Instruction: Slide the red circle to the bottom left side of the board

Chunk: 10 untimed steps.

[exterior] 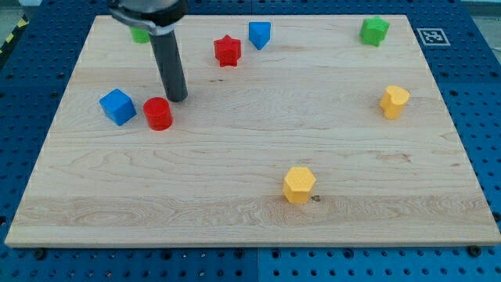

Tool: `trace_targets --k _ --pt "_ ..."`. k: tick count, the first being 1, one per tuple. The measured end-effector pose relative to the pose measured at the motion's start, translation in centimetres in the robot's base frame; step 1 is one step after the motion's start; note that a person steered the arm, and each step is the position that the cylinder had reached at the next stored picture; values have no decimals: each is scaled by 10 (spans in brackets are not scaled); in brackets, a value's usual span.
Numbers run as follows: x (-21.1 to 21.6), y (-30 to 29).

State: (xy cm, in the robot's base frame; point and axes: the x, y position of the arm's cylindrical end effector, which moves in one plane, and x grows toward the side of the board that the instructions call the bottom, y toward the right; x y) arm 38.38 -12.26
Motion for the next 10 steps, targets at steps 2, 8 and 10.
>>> trace_targets --k 2,8,10 --pt "24 -11" --pt "162 -58" --pt "113 -40"
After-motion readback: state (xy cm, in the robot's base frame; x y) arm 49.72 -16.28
